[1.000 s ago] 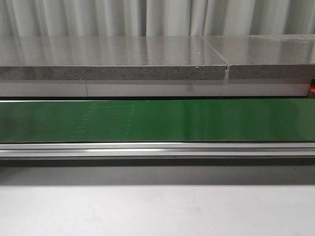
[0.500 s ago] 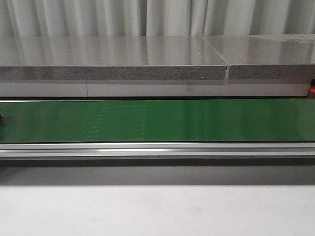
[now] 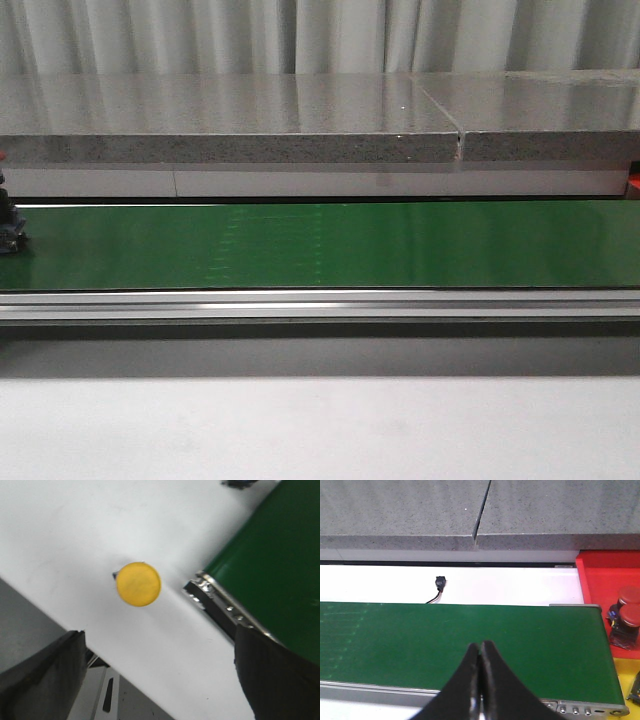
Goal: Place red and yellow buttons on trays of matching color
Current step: 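Move the left gripper back to the pile over a yellow button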
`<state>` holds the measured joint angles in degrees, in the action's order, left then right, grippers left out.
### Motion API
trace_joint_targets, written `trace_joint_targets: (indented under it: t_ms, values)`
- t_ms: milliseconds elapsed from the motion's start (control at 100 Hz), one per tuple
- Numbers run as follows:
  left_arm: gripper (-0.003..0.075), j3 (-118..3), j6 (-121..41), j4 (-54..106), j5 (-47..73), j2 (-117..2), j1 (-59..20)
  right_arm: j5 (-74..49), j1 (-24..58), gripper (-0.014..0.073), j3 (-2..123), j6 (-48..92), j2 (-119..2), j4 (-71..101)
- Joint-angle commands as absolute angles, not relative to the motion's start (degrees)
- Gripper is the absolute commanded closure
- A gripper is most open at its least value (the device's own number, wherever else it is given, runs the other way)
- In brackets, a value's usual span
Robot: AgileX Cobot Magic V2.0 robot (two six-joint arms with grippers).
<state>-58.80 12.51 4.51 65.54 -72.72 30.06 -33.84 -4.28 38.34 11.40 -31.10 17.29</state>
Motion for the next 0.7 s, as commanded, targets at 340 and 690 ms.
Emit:
trace_joint_targets:
  t_ms: [340, 690]
  values:
    - [0.0134, -60.1, 20.4, 8.1, 66.3, -80.7, 31.1, -30.0, -4.2, 0.066, 39.8, 11.9, -31.1, 18.3]
    - [0.0134, -60.1, 23.7, 7.5, 63.0, -85.5, 31.1, -30.0, -4.2, 0.066, 39.8, 11.9, -31.1, 18.3]
